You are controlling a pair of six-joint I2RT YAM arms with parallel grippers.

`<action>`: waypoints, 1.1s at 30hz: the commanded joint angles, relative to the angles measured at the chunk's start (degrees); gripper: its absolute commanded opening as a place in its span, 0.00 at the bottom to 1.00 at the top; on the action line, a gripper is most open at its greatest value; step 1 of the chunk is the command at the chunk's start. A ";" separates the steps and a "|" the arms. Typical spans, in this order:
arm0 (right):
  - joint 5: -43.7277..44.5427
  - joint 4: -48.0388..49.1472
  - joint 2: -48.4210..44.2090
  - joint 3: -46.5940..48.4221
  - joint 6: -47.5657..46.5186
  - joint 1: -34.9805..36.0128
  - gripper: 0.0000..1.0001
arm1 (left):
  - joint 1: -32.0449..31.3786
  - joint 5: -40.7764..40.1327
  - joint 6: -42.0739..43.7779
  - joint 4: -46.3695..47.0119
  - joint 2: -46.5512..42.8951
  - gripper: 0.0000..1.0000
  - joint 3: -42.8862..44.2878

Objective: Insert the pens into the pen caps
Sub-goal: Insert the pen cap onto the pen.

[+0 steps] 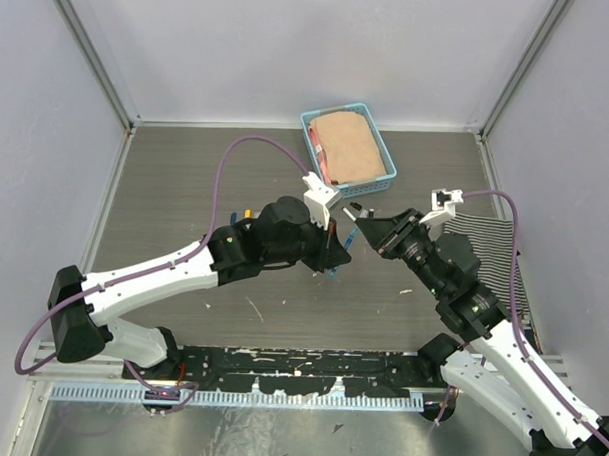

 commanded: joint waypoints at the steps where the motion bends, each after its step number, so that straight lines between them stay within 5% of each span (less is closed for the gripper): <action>1: -3.61 2.51 -0.18 -0.41 -0.59 0.59 0.19 | 0.40 -4.11 -0.55 7.09 0.31 0.00 3.25; 18: -8.08 5.53 1.12 4.42 -8.17 0.59 0.24 | 0.40 -5.61 8.12 12.87 -1.75 0.00 3.75; 33: -0.95 -2.30 -2.28 11.72 -10.89 0.59 0.75 | 0.45 -6.82 11.18 10.43 -6.91 0.00 0.91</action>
